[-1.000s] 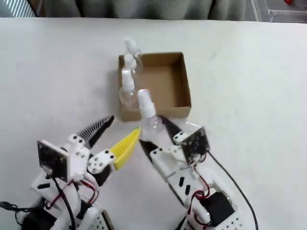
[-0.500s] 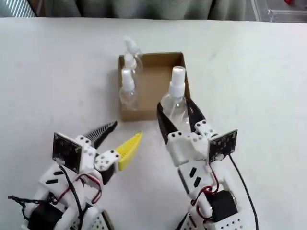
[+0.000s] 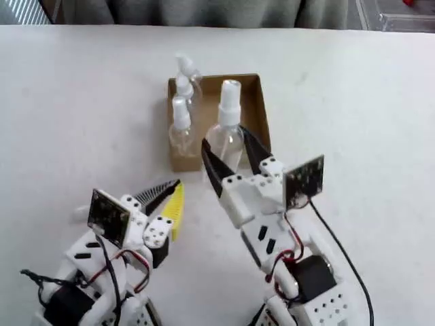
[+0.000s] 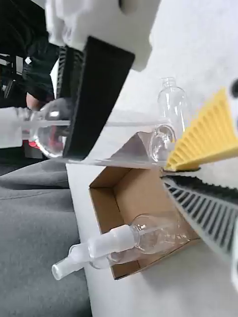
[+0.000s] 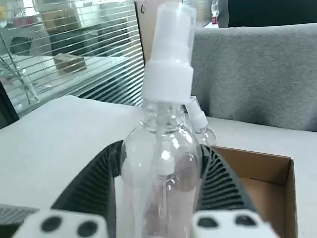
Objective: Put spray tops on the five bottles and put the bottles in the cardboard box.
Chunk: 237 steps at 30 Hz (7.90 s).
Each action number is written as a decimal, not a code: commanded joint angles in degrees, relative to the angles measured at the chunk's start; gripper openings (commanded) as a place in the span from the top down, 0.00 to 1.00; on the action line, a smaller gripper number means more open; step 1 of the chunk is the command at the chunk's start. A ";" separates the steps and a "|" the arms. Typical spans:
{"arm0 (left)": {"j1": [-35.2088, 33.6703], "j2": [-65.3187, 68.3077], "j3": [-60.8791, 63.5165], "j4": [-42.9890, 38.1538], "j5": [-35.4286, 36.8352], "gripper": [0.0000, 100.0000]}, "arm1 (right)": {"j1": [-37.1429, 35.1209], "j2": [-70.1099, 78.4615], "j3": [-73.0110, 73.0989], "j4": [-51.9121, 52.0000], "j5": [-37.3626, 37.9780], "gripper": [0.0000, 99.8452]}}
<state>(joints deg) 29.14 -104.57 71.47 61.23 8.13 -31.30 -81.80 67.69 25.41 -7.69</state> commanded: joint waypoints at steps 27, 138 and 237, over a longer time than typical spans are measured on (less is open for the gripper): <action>12.00 -0.22 11.78 -13.89 -0.18 0.98 | -6.99 9.01 -7.91 -0.22 -0.97 0.99; -41.80 -0.13 25.58 -17.05 -11.52 0.98 | 19.21 101.85 -55.56 -29.23 7.56 0.99; -41.89 -0.13 25.58 -17.05 -11.52 0.98 | 15.69 101.32 -50.20 -29.67 12.04 0.53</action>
<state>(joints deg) -12.18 -104.22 97.14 44.88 -2.77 -14.42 21.23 18.29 -3.25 4.09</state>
